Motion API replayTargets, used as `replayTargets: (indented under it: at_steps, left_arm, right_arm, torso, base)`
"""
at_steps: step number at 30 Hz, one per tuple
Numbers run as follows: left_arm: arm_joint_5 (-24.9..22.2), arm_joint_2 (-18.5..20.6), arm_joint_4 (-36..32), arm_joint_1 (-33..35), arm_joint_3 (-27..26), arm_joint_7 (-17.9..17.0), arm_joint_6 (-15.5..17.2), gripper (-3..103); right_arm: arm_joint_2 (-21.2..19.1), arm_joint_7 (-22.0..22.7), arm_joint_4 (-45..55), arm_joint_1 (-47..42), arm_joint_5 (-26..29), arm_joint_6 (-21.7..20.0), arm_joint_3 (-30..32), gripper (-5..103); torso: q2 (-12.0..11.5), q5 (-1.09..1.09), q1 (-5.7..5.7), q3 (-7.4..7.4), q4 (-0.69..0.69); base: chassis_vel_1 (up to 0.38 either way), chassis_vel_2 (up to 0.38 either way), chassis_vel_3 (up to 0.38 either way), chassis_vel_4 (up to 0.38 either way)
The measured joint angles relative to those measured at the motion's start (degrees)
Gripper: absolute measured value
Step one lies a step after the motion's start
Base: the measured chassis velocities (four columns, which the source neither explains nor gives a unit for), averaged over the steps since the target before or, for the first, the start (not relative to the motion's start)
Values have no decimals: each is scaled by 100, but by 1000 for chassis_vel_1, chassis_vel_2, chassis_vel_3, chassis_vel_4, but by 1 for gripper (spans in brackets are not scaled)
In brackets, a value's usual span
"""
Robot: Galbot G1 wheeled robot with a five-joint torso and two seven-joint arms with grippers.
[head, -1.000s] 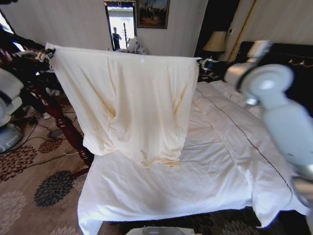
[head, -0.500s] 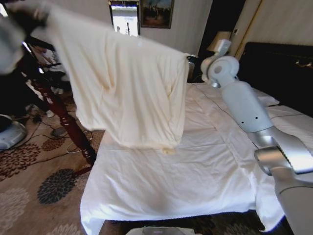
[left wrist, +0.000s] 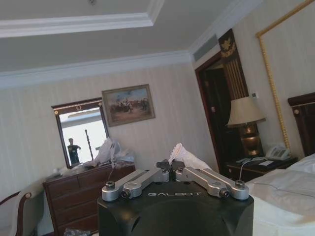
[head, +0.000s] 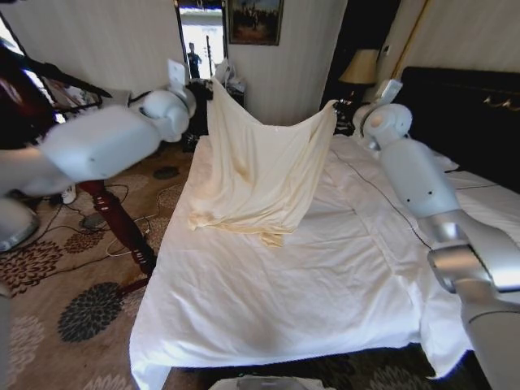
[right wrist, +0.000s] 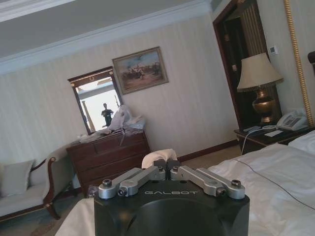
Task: Pick up the clothes from the bed and hang them on the clothes hanger.
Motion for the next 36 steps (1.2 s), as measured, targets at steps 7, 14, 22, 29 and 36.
replayTargets:
  at_steps: [7, 14, 22, 29, 36]
  left_arm:
    - [-65, 726, 1272, -91, -92, 223, -245, 1]
    - [-173, 103, 409, -325, -120, 85, -154, 1]
    - [-314, -2160, -3107, -878, 345, -605, 207, 1]
    - [-1262, -4399, -5737, -2716, 1065, -866, 664, 1]
    - [-2589, -5170, -6559, -4579, 1083, -1301, 1263, 1]
  right_arm:
    - [727, -178, -1034, 715, -499, 306, -312, 0]
    - [466, -73, -743, 810, -566, 359, -236, 0]
    - [-1132, 864, 2480, -813, 1017, -477, 608, 0]
    - [-2878, 1535, 5403, -2489, 2473, -1025, 2425, 0]
    - [-4376, 1856, 6561, -3392, 4004, -1313, 4512, 0]
  torso:
    - [-1, -5, 4, 3, 6]
    - [1, -1, 1, 0, 1]
    - [1, -2, 4, 0, -3]
    - [4, -6, -6, -6, 4]
    - [4, -1, -2, -2, -5]
  base:
    - [0, 0, 0, 0]
    - [0, 0, 0, 0]
    - [0, 0, 0, 0]
    - [0, 0, 0, 0]
    - [0, 0, 0, 0]
